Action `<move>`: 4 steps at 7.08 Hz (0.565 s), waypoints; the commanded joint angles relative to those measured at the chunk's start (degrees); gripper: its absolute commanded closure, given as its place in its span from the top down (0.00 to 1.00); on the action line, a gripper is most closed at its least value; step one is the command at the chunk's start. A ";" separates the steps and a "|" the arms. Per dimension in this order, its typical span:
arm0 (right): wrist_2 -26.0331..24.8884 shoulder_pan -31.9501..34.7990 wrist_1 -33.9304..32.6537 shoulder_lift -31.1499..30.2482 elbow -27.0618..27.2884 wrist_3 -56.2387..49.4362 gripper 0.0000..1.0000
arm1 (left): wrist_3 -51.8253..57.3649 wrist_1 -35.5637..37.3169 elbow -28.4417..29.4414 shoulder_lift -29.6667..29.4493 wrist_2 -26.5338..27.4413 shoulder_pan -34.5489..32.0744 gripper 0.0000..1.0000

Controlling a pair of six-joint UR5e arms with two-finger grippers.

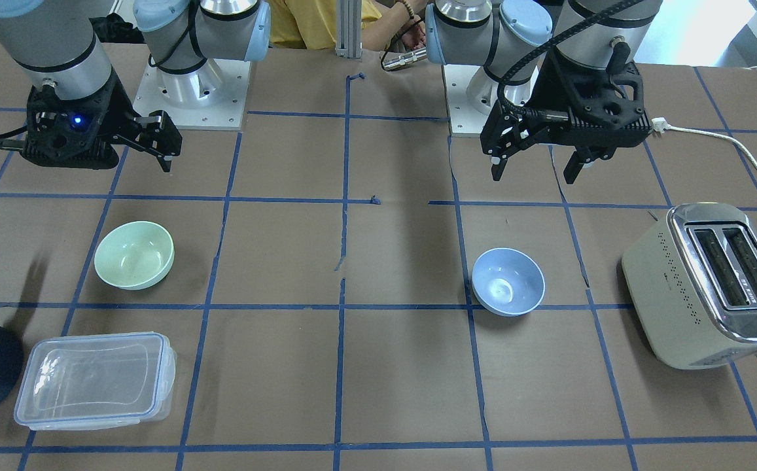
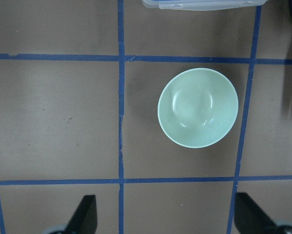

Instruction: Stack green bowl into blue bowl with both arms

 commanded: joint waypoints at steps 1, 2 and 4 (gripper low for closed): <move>0.55 0.08 -0.06 -0.09 -0.04 0.56 1.00 | 0.00 0.06 -0.75 0.00 0.00 0.00 1.00; 0.12 0.08 -0.06 -0.09 -0.04 0.38 1.00 | 0.61 -0.03 -1.37 -0.87 0.00 1.13 1.00; 0.64 0.08 -0.06 -0.09 -0.04 0.56 1.00 | 2.36 0.76 -6.00 -2.46 -0.52 5.43 1.00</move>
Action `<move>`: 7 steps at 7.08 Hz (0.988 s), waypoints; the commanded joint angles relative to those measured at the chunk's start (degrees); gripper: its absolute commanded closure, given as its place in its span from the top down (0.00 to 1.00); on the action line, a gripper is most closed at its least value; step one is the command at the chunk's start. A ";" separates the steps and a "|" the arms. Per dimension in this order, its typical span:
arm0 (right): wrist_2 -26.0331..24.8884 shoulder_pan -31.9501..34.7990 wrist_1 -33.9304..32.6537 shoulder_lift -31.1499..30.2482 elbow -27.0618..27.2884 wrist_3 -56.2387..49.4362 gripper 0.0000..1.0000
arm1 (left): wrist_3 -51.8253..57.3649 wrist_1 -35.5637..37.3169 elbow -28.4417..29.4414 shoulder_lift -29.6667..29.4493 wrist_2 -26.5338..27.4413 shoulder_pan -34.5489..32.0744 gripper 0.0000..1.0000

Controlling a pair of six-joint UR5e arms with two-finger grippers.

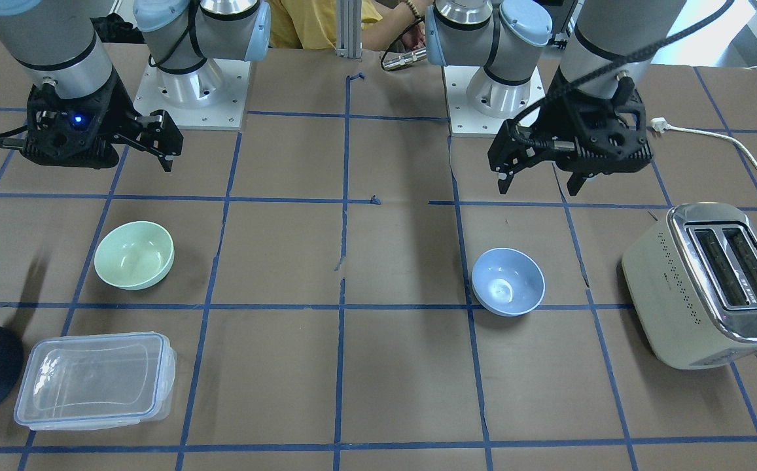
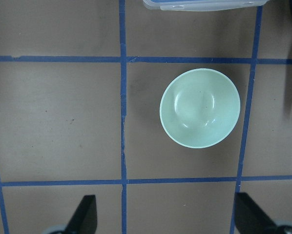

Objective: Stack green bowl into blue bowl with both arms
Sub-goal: 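Lower the left gripper onto the rim of the pale blue bowl and grasp it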

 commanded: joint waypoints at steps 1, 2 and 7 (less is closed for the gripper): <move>-0.30 0.00 0.00 -0.01 0.00 0.05 1.00 | 2.74 1.84 -6.13 -1.77 -0.48 5.19 1.00; -0.47 0.00 0.00 0.08 0.00 0.05 1.00 | 2.66 4.73 -9.39 -2.48 -0.66 8.27 1.00; -0.03 -0.08 -0.18 0.26 -0.79 0.23 1.00 | 8.20 32.70 -25.41 -12.13 -2.77 10.85 0.87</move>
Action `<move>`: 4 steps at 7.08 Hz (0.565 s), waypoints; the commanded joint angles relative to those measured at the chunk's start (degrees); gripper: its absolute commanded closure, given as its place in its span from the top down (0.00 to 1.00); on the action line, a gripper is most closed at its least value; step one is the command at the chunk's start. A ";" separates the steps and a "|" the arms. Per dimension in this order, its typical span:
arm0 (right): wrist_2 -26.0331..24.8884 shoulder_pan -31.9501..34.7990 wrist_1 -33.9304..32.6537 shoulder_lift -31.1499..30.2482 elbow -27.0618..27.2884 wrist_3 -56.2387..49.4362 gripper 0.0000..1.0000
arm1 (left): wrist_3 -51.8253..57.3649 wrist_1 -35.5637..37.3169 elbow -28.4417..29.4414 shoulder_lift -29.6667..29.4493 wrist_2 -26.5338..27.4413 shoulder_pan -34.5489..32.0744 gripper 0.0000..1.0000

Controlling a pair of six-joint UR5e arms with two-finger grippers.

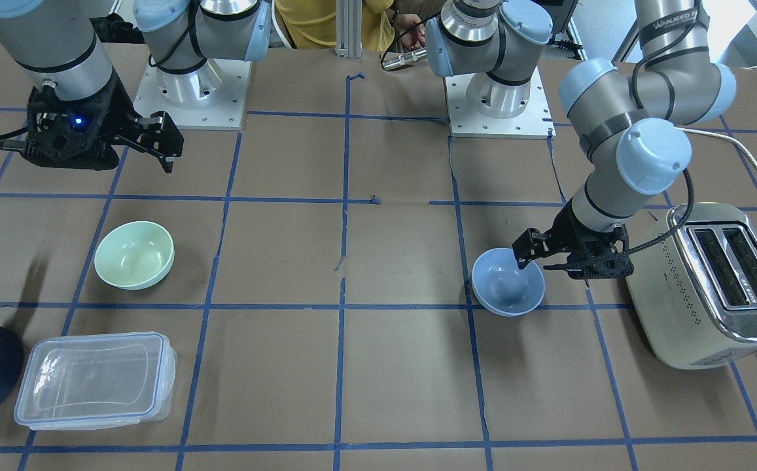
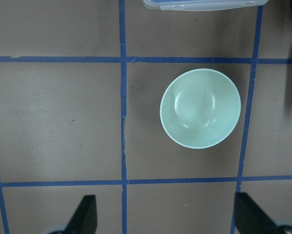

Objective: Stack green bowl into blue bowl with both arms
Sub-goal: 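Lower the left gripper onto the rim of the pale blue bowl and grasp it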

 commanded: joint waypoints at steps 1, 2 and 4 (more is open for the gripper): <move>-0.19 -0.07 0.01 -0.10 -0.20 0.07 1.00 | -0.45 2.51 -2.38 -5.58 -0.43 0.05 0.67; -0.71 -0.07 -0.08 0.42 0.42 -0.36 1.00 | 0.67 0.42 -1.61 -7.43 -0.34 0.23 0.21; -0.81 -0.07 0.01 1.04 0.60 -0.11 1.00 | 0.33 -4.91 0.85 -6.23 -5.65 0.23 0.00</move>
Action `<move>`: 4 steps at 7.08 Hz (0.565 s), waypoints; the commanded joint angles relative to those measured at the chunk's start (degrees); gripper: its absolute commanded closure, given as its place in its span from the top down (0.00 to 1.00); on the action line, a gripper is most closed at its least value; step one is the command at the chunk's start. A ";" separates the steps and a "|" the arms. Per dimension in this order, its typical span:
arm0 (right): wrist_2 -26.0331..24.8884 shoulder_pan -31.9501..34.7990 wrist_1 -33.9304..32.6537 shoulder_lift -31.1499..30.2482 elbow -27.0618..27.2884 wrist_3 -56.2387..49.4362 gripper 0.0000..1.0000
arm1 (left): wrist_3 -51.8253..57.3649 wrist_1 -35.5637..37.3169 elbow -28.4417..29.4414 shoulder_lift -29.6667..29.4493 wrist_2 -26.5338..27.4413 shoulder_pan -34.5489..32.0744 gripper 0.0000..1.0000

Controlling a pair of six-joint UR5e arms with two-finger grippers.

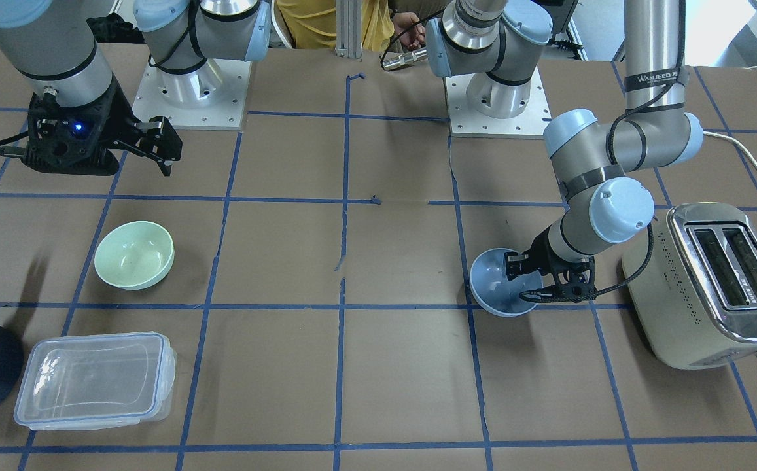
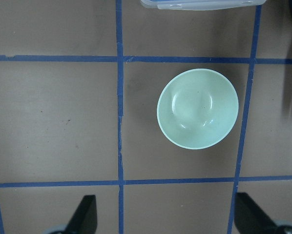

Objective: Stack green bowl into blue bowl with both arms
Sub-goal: 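Lower the left gripper onto the rim of the pale blue bowl and grasp it, then slide the blue bowl to table center with left gripper while right lowers to green bowl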

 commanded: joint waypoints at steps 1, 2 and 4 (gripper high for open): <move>0.56 0.00 0.02 0.64 0.99 0.28 1.00 | -0.47 -8.99 4.76 0.93 -5.91 -0.29 0.00; 0.82 0.00 0.02 0.91 2.04 0.28 1.00 | -0.73 -13.91 7.66 0.93 -6.28 -0.55 0.00; 1.00 0.00 0.20 0.38 1.44 0.28 1.00 | -5.89 -14.75 9.97 0.41 -7.86 -3.87 0.00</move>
